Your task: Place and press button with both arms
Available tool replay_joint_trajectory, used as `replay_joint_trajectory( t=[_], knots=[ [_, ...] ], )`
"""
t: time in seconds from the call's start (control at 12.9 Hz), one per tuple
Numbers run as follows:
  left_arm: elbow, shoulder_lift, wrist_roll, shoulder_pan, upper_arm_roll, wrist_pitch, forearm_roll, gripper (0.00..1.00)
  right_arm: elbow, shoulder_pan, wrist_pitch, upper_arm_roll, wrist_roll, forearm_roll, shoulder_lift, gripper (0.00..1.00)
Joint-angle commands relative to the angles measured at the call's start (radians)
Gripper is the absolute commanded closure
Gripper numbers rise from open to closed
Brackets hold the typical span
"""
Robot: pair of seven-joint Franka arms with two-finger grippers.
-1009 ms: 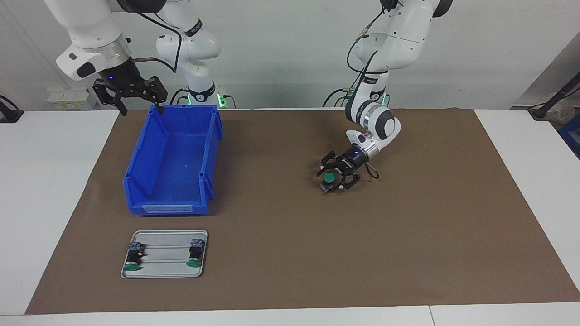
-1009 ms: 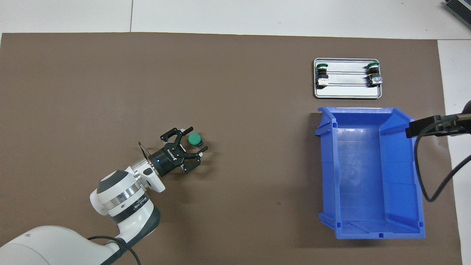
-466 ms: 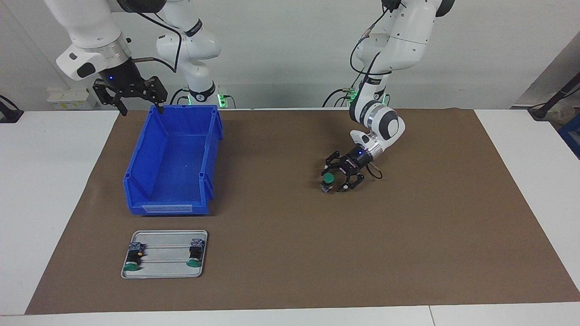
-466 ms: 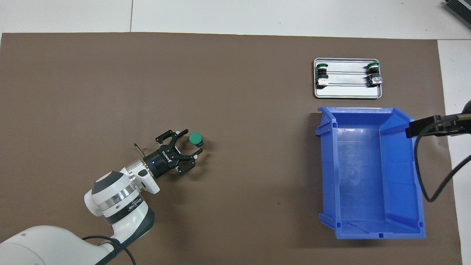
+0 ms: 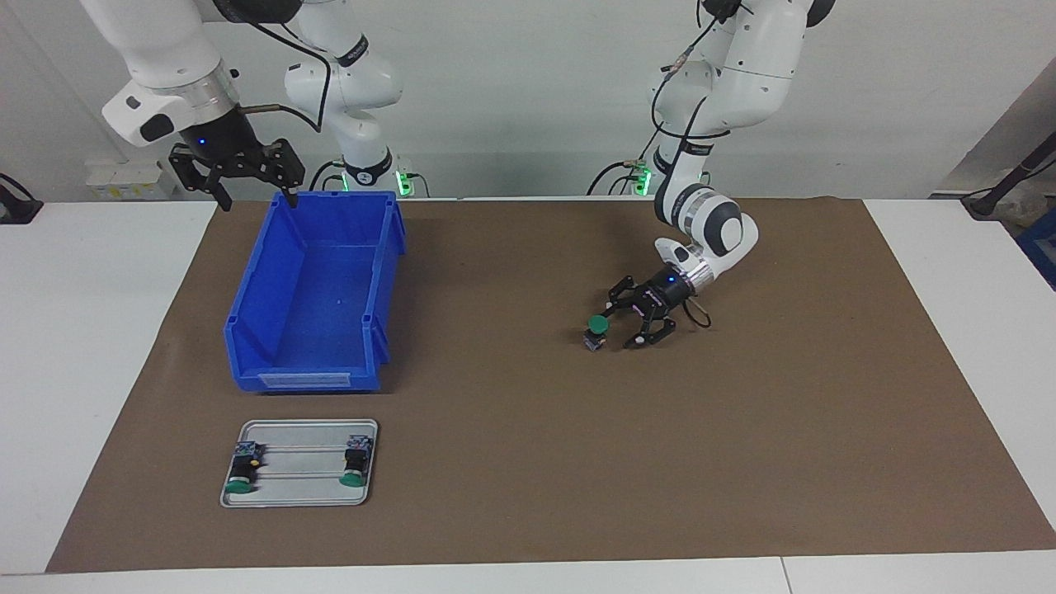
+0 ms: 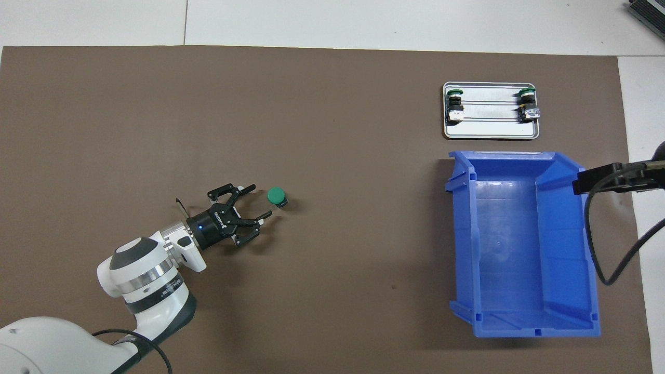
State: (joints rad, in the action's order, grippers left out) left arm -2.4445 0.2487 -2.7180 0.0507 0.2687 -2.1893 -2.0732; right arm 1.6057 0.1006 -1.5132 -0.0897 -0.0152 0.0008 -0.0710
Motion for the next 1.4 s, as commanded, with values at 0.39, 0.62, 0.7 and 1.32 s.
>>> replay_joint_trajectory(
  t=[0.39,0.62,0.7,1.32],
  knots=[
    [-0.021,-0.086,0.261,0.123,0.001,0.062,0.307,0.23,0.003,-0.002,0.013,0.002,0.012,-0.001,-0.007,0.0],
    [-0.014,-0.204,0.571,0.138,0.0,0.056,0.491,0.23,0.003,-0.002,0.013,0.002,0.012,-0.001,-0.007,0.0],
    [-0.013,-0.245,0.674,0.137,0.0,0.045,0.531,0.23,0.003,-0.002,0.011,0.001,0.012,-0.001,-0.007,0.0],
    [0.119,-0.341,1.398,0.08,0.014,-0.049,0.946,1.0,0.006,-0.002,-0.01,0.001,0.02,-0.001,-0.007,0.0]
  ],
)
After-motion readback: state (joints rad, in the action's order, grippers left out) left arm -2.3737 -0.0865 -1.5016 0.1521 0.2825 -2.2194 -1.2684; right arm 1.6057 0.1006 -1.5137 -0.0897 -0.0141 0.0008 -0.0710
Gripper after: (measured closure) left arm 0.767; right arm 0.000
